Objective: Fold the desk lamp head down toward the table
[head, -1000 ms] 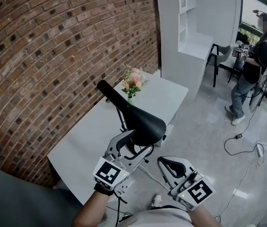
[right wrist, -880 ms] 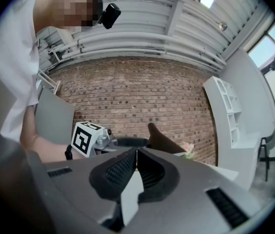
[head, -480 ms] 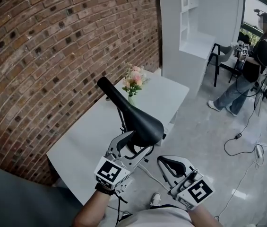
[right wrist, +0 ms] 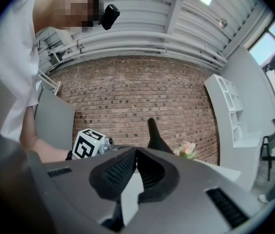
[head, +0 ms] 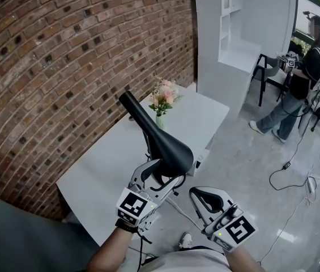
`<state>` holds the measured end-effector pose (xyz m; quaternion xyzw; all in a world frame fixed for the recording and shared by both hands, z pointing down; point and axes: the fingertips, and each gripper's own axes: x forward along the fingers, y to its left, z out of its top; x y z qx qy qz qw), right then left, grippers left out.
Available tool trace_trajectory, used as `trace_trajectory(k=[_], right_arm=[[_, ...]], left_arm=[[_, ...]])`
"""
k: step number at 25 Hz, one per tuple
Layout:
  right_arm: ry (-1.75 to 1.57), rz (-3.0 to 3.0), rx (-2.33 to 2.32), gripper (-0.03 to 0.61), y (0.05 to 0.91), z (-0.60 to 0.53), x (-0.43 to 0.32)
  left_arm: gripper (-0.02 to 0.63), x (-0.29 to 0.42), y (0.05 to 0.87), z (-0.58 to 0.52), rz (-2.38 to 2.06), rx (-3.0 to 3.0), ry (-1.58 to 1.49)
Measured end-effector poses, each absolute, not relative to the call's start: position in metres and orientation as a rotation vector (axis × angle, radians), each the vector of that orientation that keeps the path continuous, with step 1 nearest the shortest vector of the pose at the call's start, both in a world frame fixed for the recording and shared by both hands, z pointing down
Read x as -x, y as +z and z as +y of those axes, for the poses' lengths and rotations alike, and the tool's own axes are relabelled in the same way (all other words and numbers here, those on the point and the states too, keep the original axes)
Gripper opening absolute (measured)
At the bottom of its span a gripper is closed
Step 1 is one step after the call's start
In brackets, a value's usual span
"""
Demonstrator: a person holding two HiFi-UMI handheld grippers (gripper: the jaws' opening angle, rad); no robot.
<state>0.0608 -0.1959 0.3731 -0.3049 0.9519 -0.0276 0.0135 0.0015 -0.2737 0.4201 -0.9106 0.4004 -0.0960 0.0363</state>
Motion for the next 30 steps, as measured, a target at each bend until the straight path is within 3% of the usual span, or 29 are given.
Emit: trace_trajectory(k=[30], right_arm=[[-0.098, 2.978, 0.920, 0.018, 0.378, -0.205, -0.058]], left_arm=[[0.268, 0.011, 0.445, -0.286, 1.301, 2.769, -0.366]])
